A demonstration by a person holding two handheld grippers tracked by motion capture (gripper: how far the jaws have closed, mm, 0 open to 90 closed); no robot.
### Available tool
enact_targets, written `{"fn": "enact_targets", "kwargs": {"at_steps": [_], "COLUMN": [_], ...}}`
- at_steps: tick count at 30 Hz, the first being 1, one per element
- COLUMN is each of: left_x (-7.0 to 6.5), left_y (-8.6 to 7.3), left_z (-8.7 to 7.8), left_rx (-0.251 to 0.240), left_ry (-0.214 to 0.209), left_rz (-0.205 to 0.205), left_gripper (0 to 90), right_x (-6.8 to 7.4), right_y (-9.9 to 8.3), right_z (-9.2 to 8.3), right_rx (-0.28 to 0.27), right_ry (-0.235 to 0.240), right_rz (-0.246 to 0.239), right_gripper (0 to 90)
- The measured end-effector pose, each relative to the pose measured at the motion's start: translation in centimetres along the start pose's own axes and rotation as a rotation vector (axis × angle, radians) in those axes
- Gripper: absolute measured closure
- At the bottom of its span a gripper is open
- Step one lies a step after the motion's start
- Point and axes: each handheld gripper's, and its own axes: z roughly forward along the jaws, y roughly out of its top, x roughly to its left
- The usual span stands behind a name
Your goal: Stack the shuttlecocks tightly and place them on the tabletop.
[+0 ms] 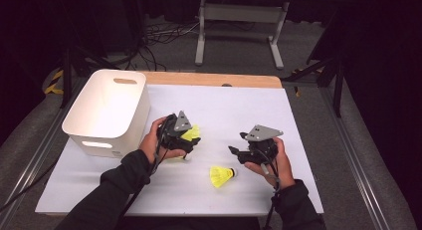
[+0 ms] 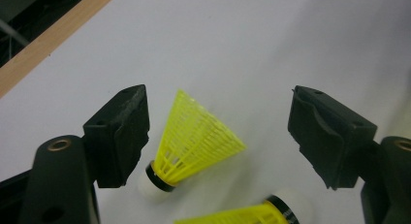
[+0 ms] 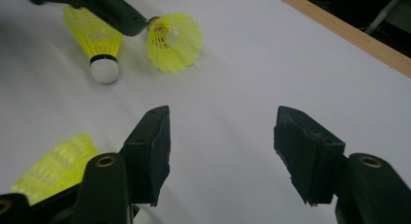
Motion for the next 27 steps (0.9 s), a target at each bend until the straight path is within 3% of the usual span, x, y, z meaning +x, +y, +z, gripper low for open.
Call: {"fn": "enact_targets", "kwargs": {"at_steps": [4,5,6,10,13,15,16,19,27], "left_x": [0.5,0.6,0.7,1.0,1.6,1.7,1.9,2.0,1.7], "left_y": [0.7,0.9,1.0,1.3,1.2,1.3,1.4,1.6,2.7], "left_z": [1.2,1.7,1.8,2.3,2.7,2.8,2.9,3.1,3.7], "left_rx": [0.07,0.079,0.093,0.112,0.127,0.133,0.134,0.138,0.179], "left_ry": [-0.003,0.005,0.008,0.029,0.032,0.049,0.055,0.058,0.079], "left_rz": [-0.015,-0.015,-0.019,-0.016,-0.035,-0.037,-0.031,-0.029,-0.007], "left_gripper": [35.8,44.6,45.8,51.7,65.3,67.0,75.7,84.1,89.6], "right_x": [-0.2,-0.4,-0.4,-0.3,-0.1,0.0,0.0,0.2,0.4], "right_y": [-0.8,-1.3,-1.4,-1.7,-1.7,-1.7,-1.7,-1.7,-2.0], "right_z": [-0.7,-0.8,-0.8,-0.5,-0.1,0.0,0.1,0.3,0.6], "right_rx": [-0.006,-0.001,0.002,0.013,0.023,0.026,0.029,0.032,0.044], "right_ry": [0.005,0.008,0.009,0.024,0.032,0.033,0.039,0.045,0.057], "right_rz": [0.024,0.034,0.035,0.033,0.021,0.017,0.017,0.012,0.002], "right_gripper": [38.7,38.4,38.3,37.7,37.4,37.3,37.2,37.0,36.3]}}
